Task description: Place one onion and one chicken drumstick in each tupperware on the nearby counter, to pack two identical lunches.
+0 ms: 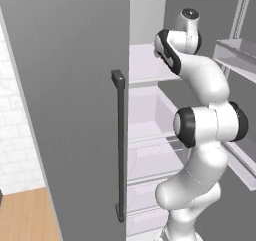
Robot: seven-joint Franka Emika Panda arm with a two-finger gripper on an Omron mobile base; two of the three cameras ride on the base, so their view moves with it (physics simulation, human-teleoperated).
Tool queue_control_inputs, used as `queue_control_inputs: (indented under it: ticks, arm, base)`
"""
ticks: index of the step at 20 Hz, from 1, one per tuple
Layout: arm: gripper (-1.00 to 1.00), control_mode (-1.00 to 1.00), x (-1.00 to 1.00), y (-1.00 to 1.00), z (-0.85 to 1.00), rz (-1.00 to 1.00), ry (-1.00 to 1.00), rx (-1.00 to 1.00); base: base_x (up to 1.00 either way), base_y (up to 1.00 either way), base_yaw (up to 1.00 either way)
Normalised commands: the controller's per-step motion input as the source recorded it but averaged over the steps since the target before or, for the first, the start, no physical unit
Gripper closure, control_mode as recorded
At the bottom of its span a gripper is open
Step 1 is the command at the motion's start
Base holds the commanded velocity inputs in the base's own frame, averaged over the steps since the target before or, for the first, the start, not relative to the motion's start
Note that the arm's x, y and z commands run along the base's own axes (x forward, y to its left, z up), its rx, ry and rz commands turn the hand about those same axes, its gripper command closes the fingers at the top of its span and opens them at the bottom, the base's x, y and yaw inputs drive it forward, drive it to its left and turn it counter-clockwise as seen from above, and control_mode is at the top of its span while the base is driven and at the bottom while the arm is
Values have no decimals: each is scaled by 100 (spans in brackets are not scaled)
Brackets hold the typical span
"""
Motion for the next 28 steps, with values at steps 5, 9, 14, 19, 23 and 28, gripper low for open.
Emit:
queue_control_inputs:
  ticks: [5, 9, 14, 19, 23, 28]
  arm:
    - [-100, -100, 0, 0, -47, 0, 0, 0]
    - [-100, -100, 0, 0, 2, 0, -7, 2]
    - [-100, -100, 5, 0, -1, 0, -1, 2]
    - [-100, -100, 18, 0, 0, -4, -6, 0]
    - [-100, -100, 16, 0, -2, -4, -1, 0]
    - [-100, -100, 0, 0, -5, 0, 0, 0]
  base:
    - [0, 0, 0]
    - [0, 0, 0]
    - [0, 0, 0]
    - [0, 0, 0]
    - [0, 0, 0]
    - [0, 0, 0]
